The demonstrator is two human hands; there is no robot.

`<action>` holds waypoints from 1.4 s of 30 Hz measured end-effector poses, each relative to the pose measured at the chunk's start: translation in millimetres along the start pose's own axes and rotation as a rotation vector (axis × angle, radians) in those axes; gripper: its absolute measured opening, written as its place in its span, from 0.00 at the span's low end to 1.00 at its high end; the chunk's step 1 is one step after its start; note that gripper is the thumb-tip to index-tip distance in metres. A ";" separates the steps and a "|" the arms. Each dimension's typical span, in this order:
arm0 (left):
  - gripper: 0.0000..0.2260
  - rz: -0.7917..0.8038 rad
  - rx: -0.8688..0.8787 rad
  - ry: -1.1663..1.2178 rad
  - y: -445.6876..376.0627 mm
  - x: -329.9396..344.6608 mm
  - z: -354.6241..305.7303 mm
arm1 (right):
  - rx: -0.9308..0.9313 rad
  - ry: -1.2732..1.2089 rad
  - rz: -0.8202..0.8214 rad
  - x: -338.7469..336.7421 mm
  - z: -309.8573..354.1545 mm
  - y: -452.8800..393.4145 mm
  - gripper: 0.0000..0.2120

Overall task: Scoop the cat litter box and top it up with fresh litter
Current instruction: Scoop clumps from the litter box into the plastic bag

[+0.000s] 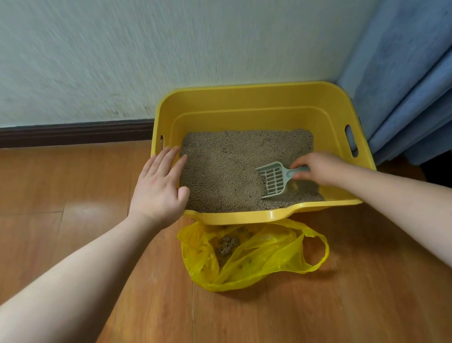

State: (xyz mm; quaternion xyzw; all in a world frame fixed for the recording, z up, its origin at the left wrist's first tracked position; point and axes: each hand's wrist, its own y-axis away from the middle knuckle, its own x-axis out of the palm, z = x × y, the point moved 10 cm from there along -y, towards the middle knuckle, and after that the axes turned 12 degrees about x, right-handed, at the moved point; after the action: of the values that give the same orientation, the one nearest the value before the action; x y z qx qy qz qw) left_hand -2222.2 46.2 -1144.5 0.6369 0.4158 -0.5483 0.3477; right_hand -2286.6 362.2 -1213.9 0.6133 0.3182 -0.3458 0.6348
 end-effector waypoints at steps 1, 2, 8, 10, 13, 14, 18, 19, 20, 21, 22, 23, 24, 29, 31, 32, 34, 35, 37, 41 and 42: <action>0.32 -0.001 0.001 -0.001 -0.2 -0.4 -0.2 | 0.004 -0.031 0.008 6.1 3.5 -1.3 0.19; 0.32 -0.003 0.002 -0.002 -0.5 -0.9 -0.6 | 0.011 -0.058 0.015 11.2 6.5 -2.8 0.19; 0.33 -0.016 -0.005 0.011 -0.1 -4.0 -3.1 | 0.034 -0.058 0.105 22.1 25.9 -11.7 0.20; 0.33 -0.012 -0.007 0.011 0.0 -4.3 -2.9 | 0.038 -0.053 0.130 23.1 35.9 -14.0 0.19; 0.33 -0.017 -0.014 0.000 -0.2 -5.1 -3.1 | 0.060 -0.089 0.154 27.0 50.5 -19.1 0.19; 0.32 -0.014 -0.012 -0.004 -0.5 -4.6 -3.7 | 0.066 -0.105 0.162 28.5 55.9 -20.3 0.20; 0.33 0.006 -0.008 -0.022 0.3 -2.0 -4.0 | 0.060 -0.201 0.184 36.5 87.1 -25.6 0.20; 0.33 0.005 -0.009 -0.022 0.2 -2.2 -3.3 | 0.062 -0.245 0.191 38.9 95.6 -26.0 0.19; 0.33 0.003 -0.011 -0.022 0.1 -2.8 -2.3 | 0.063 -0.294 0.198 41.4 103.9 -25.8 0.19; 0.33 0.003 -0.015 -0.021 0.1 -3.0 -1.9 | 0.062 -0.347 0.204 43.7 111.4 -25.2 0.19; 0.33 0.006 -0.019 -0.020 0.2 -3.0 -1.7 | 0.057 -0.396 0.209 46.0 118.1 -24.5 0.19; 0.33 0.009 -0.022 -0.022 0.4 -3.2 -1.0 | 0.046 -0.437 0.214 47.0 125.0 -23.5 0.18; 0.34 0.009 -0.021 -0.021 0.3 -3.2 -1.3 | 0.036 -0.469 0.221 47.4 129.1 -22.4 0.18; 0.33 0.002 -0.013 -0.012 1.0 -2.5 -1.1 | 0.000 -0.428 0.224 38.2 116.5 -21.1 0.17; 0.33 -0.001 -0.011 -0.009 0.6 -2.3 -0.3 | -0.009 -0.362 0.246 33.0 101.5 -20.4 0.17; 0.33 -0.004 -0.012 -0.009 0.2 -2.3 -0.2 | -0.005 -0.344 0.255 29.8 92.8 -19.8 0.17; 0.33 -0.004 -0.015 -0.007 0.5 -2.0 -0.4 | 0.015 -0.362 0.258 23.1 75.2 -16.5 0.16; 0.33 0.001 -0.018 -0.005 0.9 -1.2 0.1 | 0.027 -0.409 0.268 21.7 67.3 -14.0 0.15; 0.33 0.011 -0.019 -0.007 0.9 0.0 0.2 | 0.065 -0.543 0.337 23.9 53.0 -5.6 0.14; 0.33 0.001 -0.014 0.003 0.1 -1.7 -0.5 | 0.109 -0.703 0.482 30.1 37.9 6.0 0.12; 0.33 0.004 -0.013 0.002 0.1 -1.7 -0.6 | 0.107 -0.733 0.508 30.5 37.1 9.0 0.12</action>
State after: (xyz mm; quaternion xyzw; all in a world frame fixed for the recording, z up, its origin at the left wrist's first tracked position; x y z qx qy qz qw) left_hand -2222.0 46.5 -1142.8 0.6359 0.4185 -0.5444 0.3523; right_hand -2262.9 323.7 -1232.5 0.5410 -0.1068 -0.3892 0.7379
